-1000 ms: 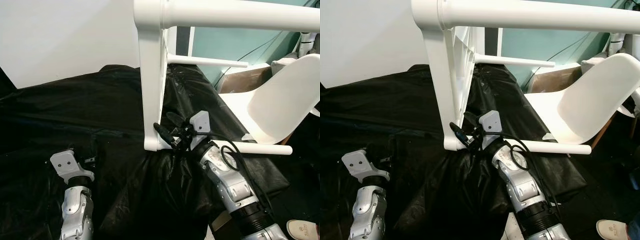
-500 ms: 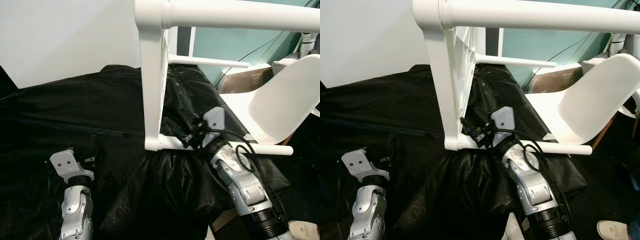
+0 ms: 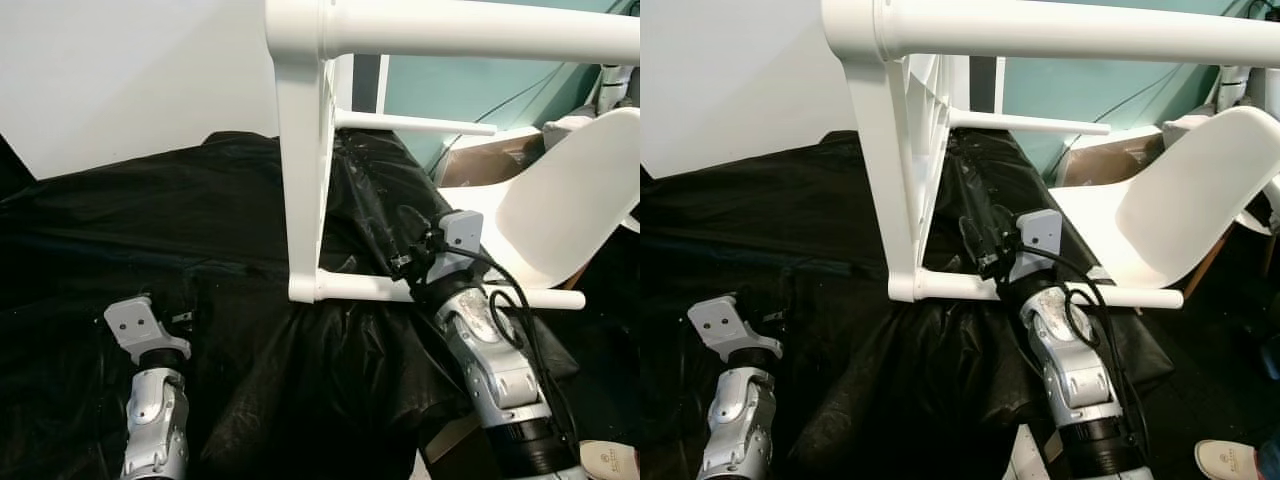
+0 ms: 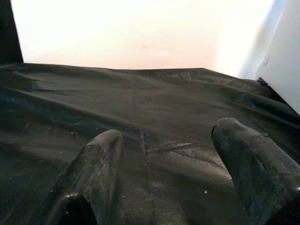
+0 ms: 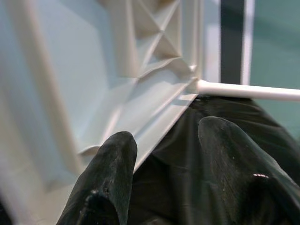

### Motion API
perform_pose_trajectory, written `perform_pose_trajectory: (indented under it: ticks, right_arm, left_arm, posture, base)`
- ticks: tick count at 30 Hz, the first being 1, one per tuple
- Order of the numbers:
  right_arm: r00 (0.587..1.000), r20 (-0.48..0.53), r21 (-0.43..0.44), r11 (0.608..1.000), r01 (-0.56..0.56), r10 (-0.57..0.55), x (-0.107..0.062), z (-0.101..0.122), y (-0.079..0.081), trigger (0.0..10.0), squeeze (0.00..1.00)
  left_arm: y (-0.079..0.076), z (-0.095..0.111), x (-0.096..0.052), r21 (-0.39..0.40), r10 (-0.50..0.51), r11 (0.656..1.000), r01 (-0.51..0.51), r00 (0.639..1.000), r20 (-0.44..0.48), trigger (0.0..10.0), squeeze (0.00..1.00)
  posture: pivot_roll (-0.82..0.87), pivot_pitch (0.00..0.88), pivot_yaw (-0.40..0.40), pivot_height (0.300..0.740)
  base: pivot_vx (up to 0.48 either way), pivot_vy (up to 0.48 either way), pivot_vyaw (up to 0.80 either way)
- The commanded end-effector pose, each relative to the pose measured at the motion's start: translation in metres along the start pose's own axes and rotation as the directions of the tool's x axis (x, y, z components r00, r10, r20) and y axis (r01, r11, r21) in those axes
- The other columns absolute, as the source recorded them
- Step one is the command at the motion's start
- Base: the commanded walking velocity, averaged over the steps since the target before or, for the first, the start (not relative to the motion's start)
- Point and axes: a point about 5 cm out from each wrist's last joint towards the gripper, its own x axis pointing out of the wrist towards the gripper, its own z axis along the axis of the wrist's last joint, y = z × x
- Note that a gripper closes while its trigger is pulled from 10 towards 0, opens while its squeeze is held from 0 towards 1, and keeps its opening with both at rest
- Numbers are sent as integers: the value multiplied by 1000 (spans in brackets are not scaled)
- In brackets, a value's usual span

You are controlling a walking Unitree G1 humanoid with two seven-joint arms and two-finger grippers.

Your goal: Building children table

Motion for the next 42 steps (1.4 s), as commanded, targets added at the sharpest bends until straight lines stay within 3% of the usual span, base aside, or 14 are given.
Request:
perform_pose_trajectory:
  ticks: [1, 11, 15, 22, 28, 36, 42]
  right_arm:
    - [1000, 0, 3, 1000, 23, -23, 2, -2, -3, 10000, 0]
    - [998, 7, -30, 998, 58, -58, 30, -4, -13, 10000, 0]
    - [999, -16, -10, 999, -52, 52, 44, -8, -6, 10000, 0]
    - [996, -25, 4, 996, -89, 89, 59, -12, -2, 10000, 0]
    - [988, -6, 8, 988, -157, 157, 76, -8, 17, 10000, 0]
    - [967, -31, -4, 968, -253, 253, 81, -13, 29, 10000, 0]
    - [909, -74, 25, 912, -410, 410, 82, -20, 47, 10000, 0]
  left_arm:
    - [-3, -2, -1, 13, -57, 998, 57, 998, -4, 10000, 0]
    - [-7, 3, 1, 34, -105, 994, 104, 994, 19, 10000, 0]
    - [-10, 7, 5, 40, -119, 992, 117, 992, 36, 10000, 0]
    - [-12, 12, 10, 58, -142, 989, 139, 988, 55, 10000, 0]
    - [-13, 12, 11, 63, -146, 988, 142, 988, 58, 10000, 0]
    - [-16, 14, 10, 62, -152, 987, 148, 986, 66, 10000, 0]
    - [-14, 12, 6, 65, -140, 989, 136, 988, 63, 10000, 0]
  posture:
    - [3, 0, 52, 740]
    - [10, 0, 47, 740]
    - [22, 0, 36, 740]
    - [33, 0, 33, 740]
    - [43, 0, 31, 740]
    - [60, 0, 21, 740]
    - [64, 0, 17, 740]
  base:
    - [0, 0, 0]
    - [0, 0, 0]
    - [0, 0, 0]
    - [0, 0, 0]
    - [0, 0, 0]
    - [0, 0, 0]
    - [0, 0, 0]
